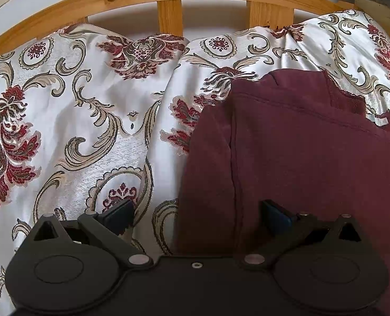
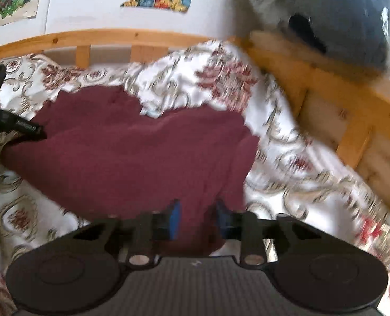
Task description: Fold small clothes
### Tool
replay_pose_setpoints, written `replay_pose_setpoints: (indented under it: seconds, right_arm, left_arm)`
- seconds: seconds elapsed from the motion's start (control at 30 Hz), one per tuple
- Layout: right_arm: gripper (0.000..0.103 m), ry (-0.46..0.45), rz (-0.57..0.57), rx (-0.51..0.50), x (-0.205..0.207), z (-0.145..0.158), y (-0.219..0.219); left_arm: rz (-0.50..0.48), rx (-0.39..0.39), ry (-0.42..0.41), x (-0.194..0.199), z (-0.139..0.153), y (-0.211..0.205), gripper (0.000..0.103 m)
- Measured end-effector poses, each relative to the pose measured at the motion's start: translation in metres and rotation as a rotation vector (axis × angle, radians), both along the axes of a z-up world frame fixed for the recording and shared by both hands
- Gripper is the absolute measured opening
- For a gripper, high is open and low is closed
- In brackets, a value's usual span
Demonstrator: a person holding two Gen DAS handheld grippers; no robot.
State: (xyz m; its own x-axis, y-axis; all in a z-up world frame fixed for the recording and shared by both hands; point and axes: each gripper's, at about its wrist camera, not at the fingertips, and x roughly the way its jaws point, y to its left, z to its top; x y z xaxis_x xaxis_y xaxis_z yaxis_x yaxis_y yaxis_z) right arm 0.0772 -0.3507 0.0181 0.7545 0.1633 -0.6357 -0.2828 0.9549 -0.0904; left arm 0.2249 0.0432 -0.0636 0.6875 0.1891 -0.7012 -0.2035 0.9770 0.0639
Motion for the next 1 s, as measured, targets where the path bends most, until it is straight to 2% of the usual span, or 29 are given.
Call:
replay_pose_setpoints:
  seconds: [0.03,0.07,0.17,0.23,0.4,0.73,0.97,1.0]
  right_arm:
    - [0.011,0.006,-0.008,0.001,0.0,0.0,-0.001]
    - [0.008,0.011,-0.018,0.008,0.001,0.0,-0.003]
    - [0.005,0.042,-0.049,0.085,0.001,0.003,-0.015]
    - [0.004,0.052,-0.058,0.101,-0.005,0.004,-0.019]
    - [0.004,0.05,-0.045,0.097,-0.012,0.006,-0.018]
    - [0.004,0.109,-0.035,0.068,-0.014,-0.001,-0.013]
    - [0.01,0.034,-0.055,0.048,-0.017,0.004,-0.01]
    - [0.017,0.019,-0.057,0.046,-0.017,0.005,-0.01]
  left_arm:
    - [0.001,0.0,0.001,0.0,0.0,0.0,0.103]
    - [0.002,0.0,0.001,0.0,0.0,0.0,0.103]
    - [0.004,0.004,0.0,0.001,0.0,-0.001,0.103]
    - [0.003,0.003,0.001,0.0,0.0,0.0,0.103]
    - [0.002,-0.004,0.002,0.001,0.0,0.001,0.103]
    - [-0.005,-0.016,0.006,0.001,0.0,0.003,0.103]
    - [-0.016,-0.006,0.018,0.004,0.001,0.002,0.103]
    - [-0.017,-0.006,0.02,0.004,0.002,0.002,0.103]
